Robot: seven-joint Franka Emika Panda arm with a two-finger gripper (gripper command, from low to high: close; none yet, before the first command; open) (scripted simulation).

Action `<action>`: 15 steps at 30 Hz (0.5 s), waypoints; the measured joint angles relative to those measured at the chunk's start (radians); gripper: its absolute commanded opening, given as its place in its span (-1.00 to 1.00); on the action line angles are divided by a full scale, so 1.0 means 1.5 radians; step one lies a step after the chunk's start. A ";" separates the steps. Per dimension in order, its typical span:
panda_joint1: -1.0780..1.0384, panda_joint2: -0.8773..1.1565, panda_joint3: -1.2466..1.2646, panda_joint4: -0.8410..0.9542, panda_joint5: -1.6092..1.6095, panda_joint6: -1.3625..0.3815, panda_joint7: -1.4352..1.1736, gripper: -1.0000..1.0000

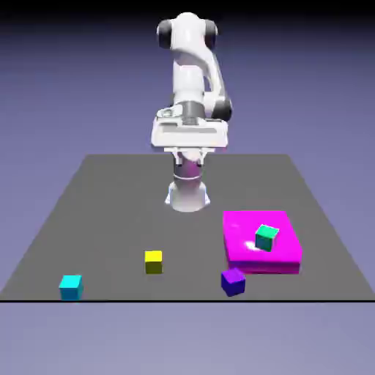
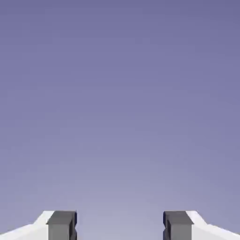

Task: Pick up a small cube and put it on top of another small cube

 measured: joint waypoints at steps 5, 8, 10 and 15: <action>-0.072 0.121 0.011 0.095 -0.006 -0.060 0.113 0.00; -0.115 0.193 0.017 0.152 -0.010 -0.096 0.181 0.00; -0.144 0.242 0.021 0.190 -0.012 -0.121 0.227 0.00; -0.222 0.362 0.032 0.285 -0.018 -0.181 0.340 0.00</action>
